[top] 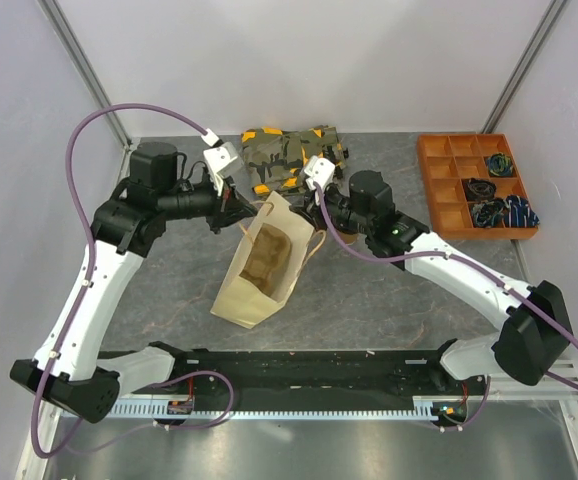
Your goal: Pack the takeout coffee
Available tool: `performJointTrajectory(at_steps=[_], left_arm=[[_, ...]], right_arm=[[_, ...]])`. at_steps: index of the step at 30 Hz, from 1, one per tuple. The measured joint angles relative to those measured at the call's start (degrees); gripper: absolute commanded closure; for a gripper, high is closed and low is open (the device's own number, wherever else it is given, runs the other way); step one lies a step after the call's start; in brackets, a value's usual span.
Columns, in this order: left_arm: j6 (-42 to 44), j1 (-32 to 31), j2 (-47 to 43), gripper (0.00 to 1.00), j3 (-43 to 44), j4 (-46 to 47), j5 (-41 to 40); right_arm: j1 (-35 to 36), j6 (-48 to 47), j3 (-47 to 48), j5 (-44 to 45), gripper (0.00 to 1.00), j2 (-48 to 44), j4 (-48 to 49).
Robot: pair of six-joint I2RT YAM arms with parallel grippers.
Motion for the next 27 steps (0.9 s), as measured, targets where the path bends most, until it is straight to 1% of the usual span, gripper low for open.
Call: performJointTrajectory(at_steps=[1, 2, 3, 4, 5, 6, 11, 14, 16, 17, 19, 20, 22, 23, 27], left_arm=[[-0.35, 0.66, -0.24, 0.98, 0.00, 0.37, -0.66], [-0.63, 1.20, -0.44, 0.98, 0.00, 0.70, -1.44], [-0.96, 1.77, -0.63, 0.98, 0.00, 1.01, -1.75], [-1.09, 2.10, -0.72, 0.98, 0.00, 1.16, -1.95], [-1.29, 2.36, -0.79, 0.98, 0.00, 1.33, -1.92], [-1.49, 2.47, -0.79, 0.98, 0.00, 1.49, -1.73], [-2.62, 1.31, -0.61, 0.98, 0.00, 1.84, -1.33], [-3.65, 0.48, -0.20, 0.98, 0.00, 2.36, -1.49], [-4.50, 0.13, 0.11, 0.98, 0.00, 2.58, -1.51], [-4.85, 0.02, 0.15, 0.98, 0.00, 2.64, -1.51], [-5.73, -0.26, 0.22, 0.98, 0.00, 2.86, -1.51], [-6.16, -0.42, 0.22, 0.98, 0.00, 3.02, -1.51], [-7.13, -0.87, 0.22, 0.98, 0.00, 3.74, -1.51], [-7.48, -1.09, 0.22, 0.98, 0.02, 4.09, -1.51], [-9.53, -1.75, 0.28, 0.98, 0.33, 5.40, -1.46]], right_arm=[[0.00, 0.00, 0.81, 0.13, 1.00, 0.00, -1.57], [0.00, 0.02, 1.53, 0.24, 0.95, 0.00, -2.99], [0.00, 0.02, 2.62, 0.37, 0.71, 0.00, -5.20], [0.00, 0.13, 3.28, 0.46, 0.56, 0.00, -6.40], [0.00, 0.42, 4.02, 0.74, 0.45, 0.00, -7.91], [0.00, 0.50, 4.55, 1.09, 0.36, 0.00, -9.16], [0.00, 1.09, 8.17, 2.51, 0.35, 0.00, -14.62], [0.00, 1.29, 12.02, 2.58, 0.38, 0.00, -16.20], [0.00, 1.27, 14.25, 2.49, 0.47, -0.35, -16.00], [0.00, 1.20, 14.75, 2.38, 0.57, -0.66, -15.72], [0.00, 1.29, 15.13, 1.79, 0.69, -1.66, -14.43], [0.00, 1.66, 15.13, 1.38, 0.81, -2.10, -13.62], [0.00, 2.32, 15.13, 0.04, 0.95, -2.34, -11.63], [0.02, 2.43, 15.13, -0.50, 1.00, -2.29, -10.97], [0.52, 3.50, 14.51, -3.04, 1.00, -1.18, -8.90]])
